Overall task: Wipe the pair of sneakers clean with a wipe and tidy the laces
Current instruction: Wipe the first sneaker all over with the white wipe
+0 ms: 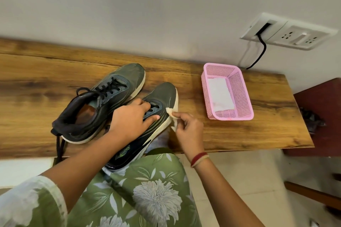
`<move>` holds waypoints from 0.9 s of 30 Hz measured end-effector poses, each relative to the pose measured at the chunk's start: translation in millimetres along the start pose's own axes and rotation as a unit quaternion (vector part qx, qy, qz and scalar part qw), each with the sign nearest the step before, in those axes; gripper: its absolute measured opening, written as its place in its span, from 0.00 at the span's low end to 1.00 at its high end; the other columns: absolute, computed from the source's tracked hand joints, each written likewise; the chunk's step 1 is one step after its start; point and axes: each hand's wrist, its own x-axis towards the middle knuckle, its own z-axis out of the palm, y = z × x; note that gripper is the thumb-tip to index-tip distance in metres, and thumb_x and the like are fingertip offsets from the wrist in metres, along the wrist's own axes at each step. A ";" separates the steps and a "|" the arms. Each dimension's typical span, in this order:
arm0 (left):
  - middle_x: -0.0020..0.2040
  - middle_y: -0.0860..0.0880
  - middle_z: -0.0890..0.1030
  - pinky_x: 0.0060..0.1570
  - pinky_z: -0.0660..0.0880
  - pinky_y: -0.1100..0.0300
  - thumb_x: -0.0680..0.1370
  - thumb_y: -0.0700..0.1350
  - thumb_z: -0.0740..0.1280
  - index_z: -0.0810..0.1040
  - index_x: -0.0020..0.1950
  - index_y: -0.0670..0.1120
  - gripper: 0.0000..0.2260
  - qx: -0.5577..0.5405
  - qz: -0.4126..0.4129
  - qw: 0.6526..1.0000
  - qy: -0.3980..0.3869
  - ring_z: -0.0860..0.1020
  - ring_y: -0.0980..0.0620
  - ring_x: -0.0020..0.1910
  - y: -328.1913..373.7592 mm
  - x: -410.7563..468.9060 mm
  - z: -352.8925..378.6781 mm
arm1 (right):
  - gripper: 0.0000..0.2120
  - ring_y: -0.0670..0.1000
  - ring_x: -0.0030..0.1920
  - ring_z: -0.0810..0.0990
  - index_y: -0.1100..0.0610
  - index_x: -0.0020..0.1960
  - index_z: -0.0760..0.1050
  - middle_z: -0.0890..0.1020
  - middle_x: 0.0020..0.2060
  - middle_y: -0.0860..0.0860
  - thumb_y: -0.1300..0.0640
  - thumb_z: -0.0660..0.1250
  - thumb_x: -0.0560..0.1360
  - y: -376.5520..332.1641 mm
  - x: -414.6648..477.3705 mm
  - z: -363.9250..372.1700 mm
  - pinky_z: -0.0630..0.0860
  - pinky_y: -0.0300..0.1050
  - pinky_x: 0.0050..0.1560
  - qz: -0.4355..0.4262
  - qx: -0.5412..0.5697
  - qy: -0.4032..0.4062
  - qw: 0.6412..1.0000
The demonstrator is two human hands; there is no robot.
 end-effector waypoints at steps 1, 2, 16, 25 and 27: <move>0.55 0.51 0.75 0.33 0.64 0.59 0.76 0.65 0.58 0.75 0.57 0.51 0.21 0.002 -0.001 1.000 -0.004 0.79 0.46 0.48 0.7 -0.3 -0.3 | 0.15 0.45 0.43 0.78 0.60 0.51 0.82 0.81 0.45 0.48 0.72 0.62 0.71 0.7 8.5 -1.8 0.71 0.26 0.45 0.031 0.020 0.016 0.999; 0.56 0.51 0.75 0.33 0.64 0.59 0.76 0.65 0.58 0.75 0.57 0.51 0.21 0.002 -0.003 1.000 -0.007 0.79 0.46 0.48 1.6 -0.4 -0.9 | 0.15 0.46 0.44 0.78 0.60 0.51 0.82 0.81 0.45 0.47 0.72 0.62 0.72 1.9 20.9 -2.6 0.71 0.27 0.46 0.058 0.032 0.039 0.997; 0.59 0.51 0.72 0.36 0.68 0.57 0.78 0.62 0.56 0.71 0.60 0.51 0.19 0.047 -0.014 0.998 -0.048 0.79 0.47 0.50 17.7 -5.0 1.1 | 0.15 0.39 0.41 0.77 0.59 0.51 0.82 0.81 0.46 0.48 0.72 0.62 0.73 1.1 5.4 -11.4 0.72 0.25 0.44 0.112 0.055 -0.059 0.990; 0.65 0.48 0.68 0.37 0.65 0.57 0.80 0.59 0.55 0.68 0.64 0.48 0.19 0.102 -0.015 0.993 -0.059 0.77 0.47 0.53 32.3 -12.3 9.7 | 0.13 0.48 0.51 0.78 0.56 0.57 0.79 0.81 0.53 0.51 0.65 0.62 0.76 -25.3 71.9 17.7 0.71 0.34 0.50 -0.004 -0.012 0.012 1.000; 0.64 0.47 0.68 0.37 0.64 0.57 0.80 0.58 0.54 0.68 0.64 0.47 0.19 0.107 -0.012 0.993 -0.053 0.77 0.46 0.54 33.0 -12.4 10.8 | 0.14 0.50 0.54 0.78 0.56 0.58 0.79 0.81 0.54 0.52 0.66 0.62 0.76 -26.3 69.7 22.5 0.70 0.37 0.54 -0.060 -0.081 0.004 0.995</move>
